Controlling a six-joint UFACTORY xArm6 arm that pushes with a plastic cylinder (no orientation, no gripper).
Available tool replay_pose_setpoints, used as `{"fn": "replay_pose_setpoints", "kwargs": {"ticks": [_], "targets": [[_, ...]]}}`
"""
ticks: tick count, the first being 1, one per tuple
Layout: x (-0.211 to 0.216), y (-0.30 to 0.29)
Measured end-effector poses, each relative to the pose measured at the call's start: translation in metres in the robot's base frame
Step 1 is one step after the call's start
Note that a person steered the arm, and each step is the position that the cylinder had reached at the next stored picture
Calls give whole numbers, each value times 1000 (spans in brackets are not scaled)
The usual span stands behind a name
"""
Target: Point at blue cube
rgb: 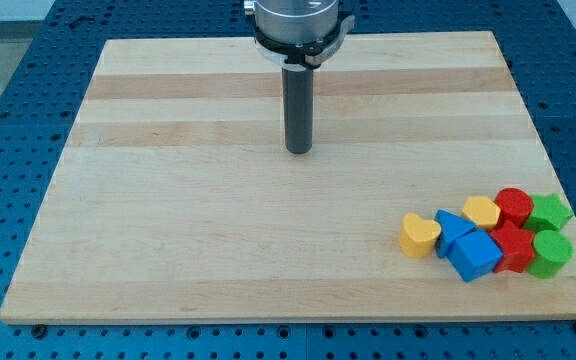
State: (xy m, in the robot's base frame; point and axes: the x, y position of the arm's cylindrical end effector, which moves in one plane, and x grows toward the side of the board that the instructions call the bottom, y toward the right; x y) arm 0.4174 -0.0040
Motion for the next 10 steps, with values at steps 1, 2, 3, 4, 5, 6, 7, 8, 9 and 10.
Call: {"fn": "replay_pose_setpoints", "kwargs": {"ticks": [1, 2, 3, 4, 5, 6, 7, 8, 9, 10], "targets": [[85, 12], [90, 12], [113, 12], [161, 12], [191, 12], [199, 12], [199, 23], [201, 87], [201, 87], [201, 134]]}}
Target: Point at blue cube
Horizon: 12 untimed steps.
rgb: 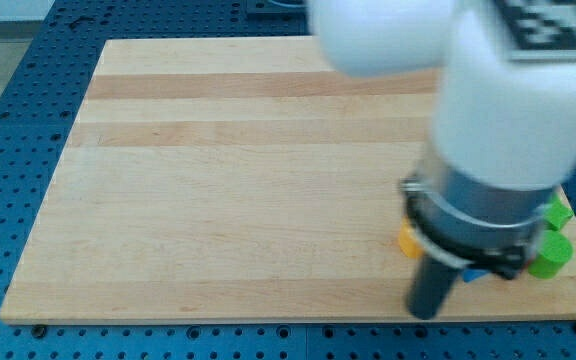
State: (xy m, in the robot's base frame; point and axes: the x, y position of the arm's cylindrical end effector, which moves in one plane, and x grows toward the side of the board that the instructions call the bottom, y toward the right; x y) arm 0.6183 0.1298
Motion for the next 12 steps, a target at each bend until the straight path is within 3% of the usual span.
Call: {"fn": "replay_pose_setpoints", "kwargs": {"ticks": [7, 10, 11, 12], "targets": [[-1, 95], [0, 33], [-29, 0], [-30, -4]]}}
